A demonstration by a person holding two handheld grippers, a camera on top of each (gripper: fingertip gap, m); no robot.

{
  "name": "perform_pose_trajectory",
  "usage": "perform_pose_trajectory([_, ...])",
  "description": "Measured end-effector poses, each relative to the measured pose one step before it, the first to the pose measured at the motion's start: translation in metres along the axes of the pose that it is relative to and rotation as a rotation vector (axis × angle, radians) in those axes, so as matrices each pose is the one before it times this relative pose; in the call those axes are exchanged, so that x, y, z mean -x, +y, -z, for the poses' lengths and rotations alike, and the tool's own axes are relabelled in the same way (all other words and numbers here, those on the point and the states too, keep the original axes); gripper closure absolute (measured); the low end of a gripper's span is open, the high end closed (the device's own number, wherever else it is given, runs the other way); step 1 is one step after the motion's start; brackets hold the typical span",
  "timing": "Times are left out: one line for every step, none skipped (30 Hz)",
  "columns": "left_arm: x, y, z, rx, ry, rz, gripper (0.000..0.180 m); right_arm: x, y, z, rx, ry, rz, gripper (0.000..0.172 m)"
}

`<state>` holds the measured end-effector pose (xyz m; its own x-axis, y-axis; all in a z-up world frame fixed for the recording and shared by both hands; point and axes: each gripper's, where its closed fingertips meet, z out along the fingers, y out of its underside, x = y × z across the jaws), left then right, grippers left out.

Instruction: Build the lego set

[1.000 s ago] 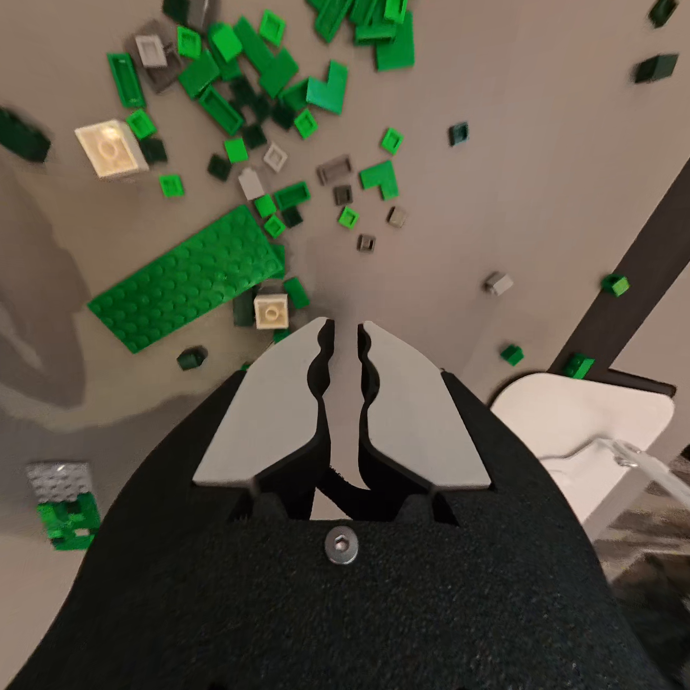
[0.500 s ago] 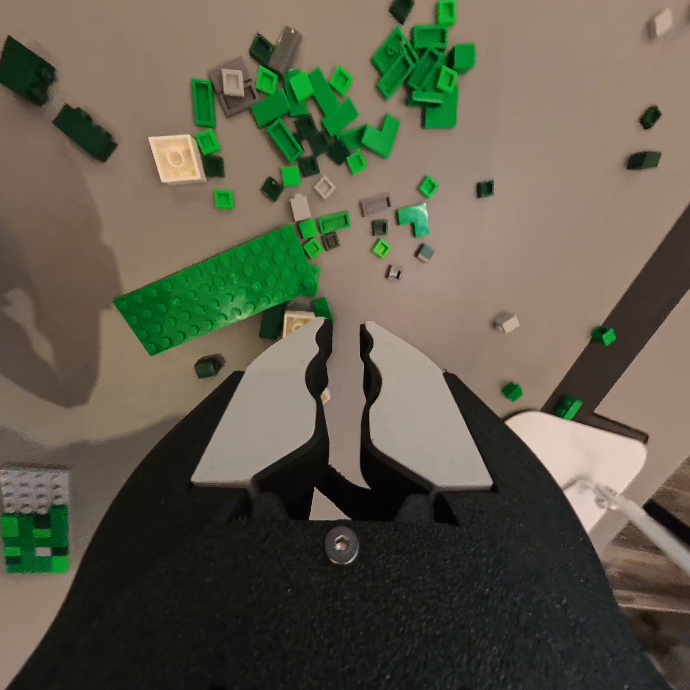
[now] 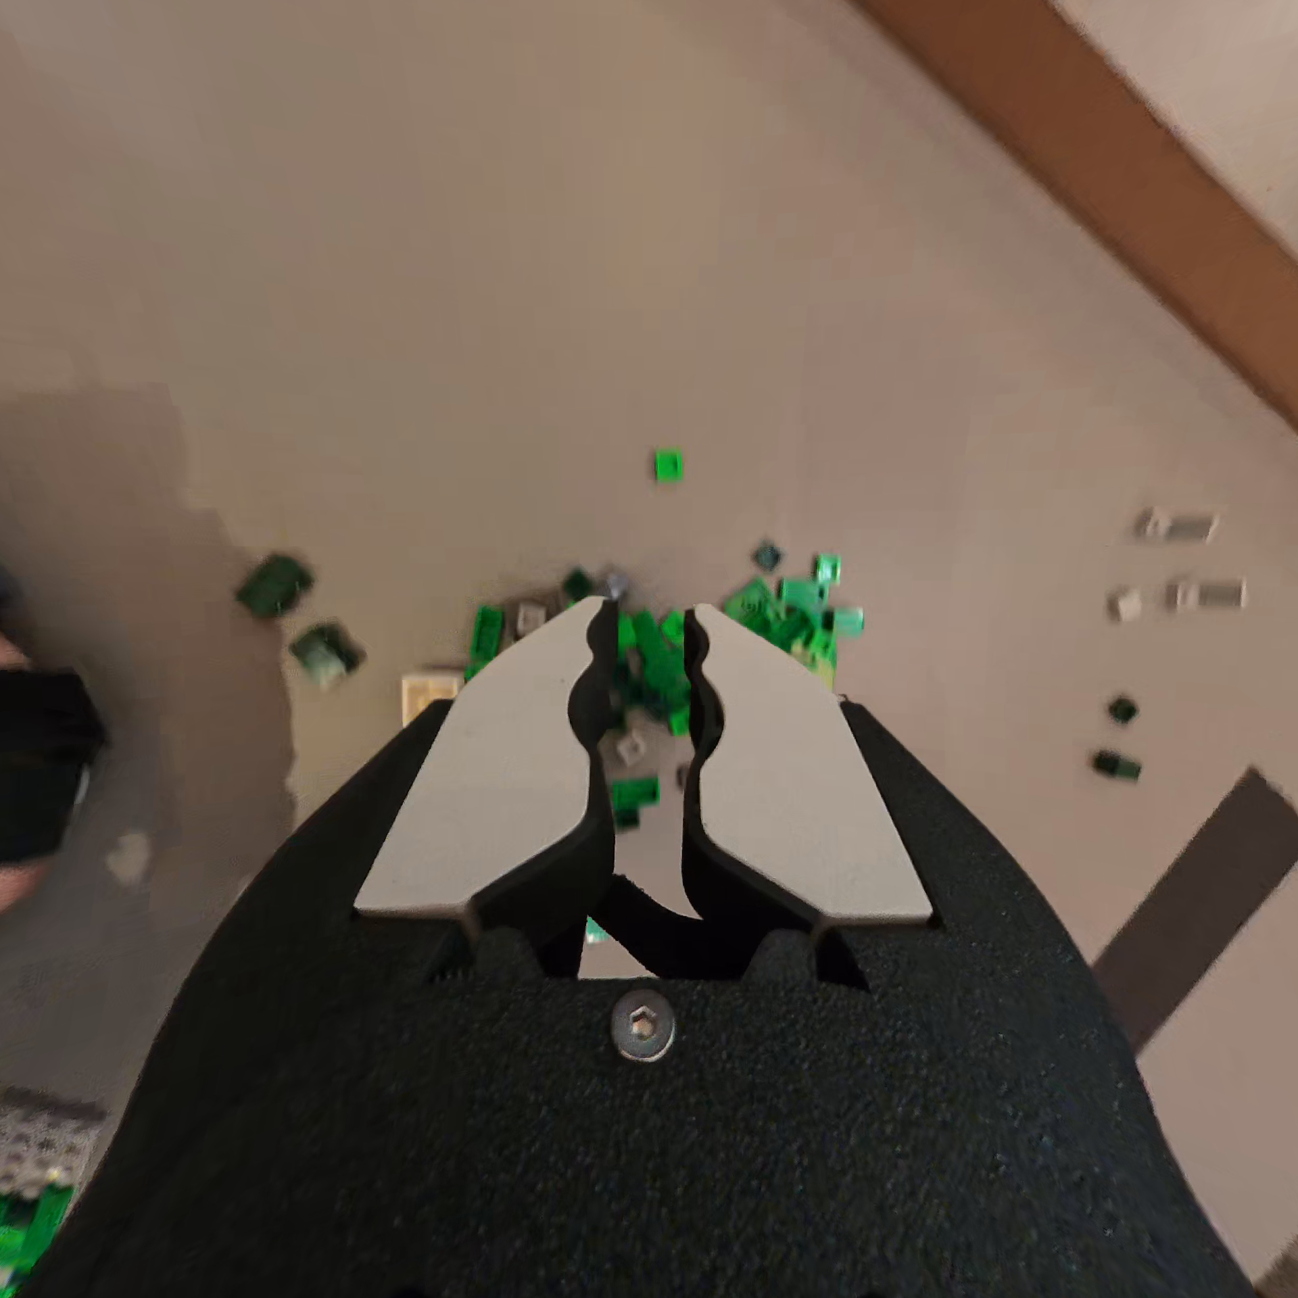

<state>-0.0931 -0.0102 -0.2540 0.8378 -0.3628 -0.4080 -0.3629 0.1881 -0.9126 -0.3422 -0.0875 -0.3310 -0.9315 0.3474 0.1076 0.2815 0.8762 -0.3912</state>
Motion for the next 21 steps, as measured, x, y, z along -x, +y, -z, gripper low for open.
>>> perform_pose_trajectory([-0.00166,-0.00014,-0.00027,0.002,0.0045,-0.0082,0.18,-0.00034,-0.00818,-0.00497,0.0032,0.0013,0.0162,0.155])
perform_pose_trajectory([-0.00128,-0.00018,-0.00014,0.0011,0.0049,-0.0077,0.18,-0.00104,-0.00497,-0.00547,0.0241,0.0043,0.0186,0.154])
perform_pose_trajectory([-0.00094,-0.00012,-0.00009,0.0013,0.0024,-0.0067,0.18,-0.00174,-0.00303,-0.00652,0.0405,0.0101,0.0241,0.154])
perform_pose_trajectory([-0.0004,0.00013,0.00004,0.002,0.0003,-0.0052,0.18,-0.0018,0.00004,-0.0043,0.0289,0.0082,0.0253,0.154])
perform_pose_trajectory([-0.0002,0.0,0.00006,0.0011,-0.0009,-0.003,0.18,-0.00045,-0.0008,-0.00363,0.0089,-0.0038,0.0163,0.154])
perform_pose_trajectory([-0.00005,-0.00007,-0.00018,-0.0001,-0.0005,-0.0001,0.18,-0.00083,-0.0012,-0.00396,0.0025,-0.0075,-0.0005,0.154])
perform_pose_trajectory([0.00033,0.00002,-0.00002,0.0,-0.0002,0.0027,0.18,-0.00041,-0.00078,-0.00238,-0.0008,-0.0102,-0.0058,0.154])
perform_pose_trajectory([0.00047,0.00016,-0.0001,0.0002,-0.0004,0.0044,0.18,-0.00047,-0.00092,-0.00169,-0.0037,-0.008,-0.0025,0.154])
perform_pose_trajectory([0.00046,0.00007,-0.00005,-0.0003,-0.0008,0.0047,0.18,-0.00094,-0.0008,-0.00124,-0.0032,-0.0021,0.0006,0.154])
perform_pose_trajectory([0.00036,0.0001,0.00023,-0.0016,-0.0017,0.0039,0.18,-0.00076,-0.00039,-0.00089,-0.0002,-0.0022,0.0007,0.154])
perform_pose_trajectory([0.00041,0.00004,0.00004,-0.0016,-0.0008,0.0033,0.18,0.00004,-0.00026,-0.00078,0.0014,-0.0073,0.0005,0.154])
perform_pose_trajectory([0.00021,-0.00008,0.00012,-0.0001,-0.0002,0.002,0.18,-0.00011,-0.00031,-0.00083,0.0003,-0.0056,-0.0009,0.155])
perform_pose_trajectory([0.00043,0.00009,0.00006,0.0004,-0.0009,0.0002,0.18,-0.00011,-0.00026,-0.00078,0.0017,-0.006,-0.0024,0.155])
perform_pose_trajectory([0.00002,-0.00005,0.00017,-0.0001,-0.0005,-0.0003,0.18,0.00043,-0.00078,-0.00086,0.0011,-0.0052,-0.0014,0.155])
perform_pose_trajectory([-0.00033,0.0,0.00007,-0.0005,0.0004,-0.0007,0.18,0.00011,-0.00033,-0.00065,0.0,-0.0027,0.0001,0.155])
perform_pose_trajectory([-0.00003,0.00007,-0.00021,0.0008,-0.0002,-0.0005,0.18,0.00019,-0.00038,-0.00072,0.0004,-0.0016,0.0005,0.155])
perform_pose_trajectory([0.0002,0.00019,-0.00008,0.0009,-0.0002,-0.0002,0.18,0.00024,0.00017,-0.00041,0.0017,-0.0008,-0.0005,0.156])
perform_pose_trajectory([0.00009,0.00004,-0.00006,-0.0002,0.0,0.0004,0.18,0.00007,-0.00029,-0.00052,-0.001,0.0004,-0.0001,0.156])
perform_pose_trajectory([0.00039,-0.00005,0.00015,-0.0001,-0.0003,0.0009,0.18,0.00019,-0.00068,-0.0008,-0.0025,-0.0012,0.0008,0.156])
perform_pose_trajectory([0.00022,0.00007,0.0002,-0.0002,-0.0007,0.0012,0.18,-0.00037,-0.00083,-0.00078,-0.0032,0.0021,-0.0004,0.157])
perform_pose_trajectory([0.00026,0.00005,0.00003,0.0001,-0.0001,0.0012,0.18,-0.00029,-0.00046,-0.0004,-0.0018,0.0026,0.0007,0.158])
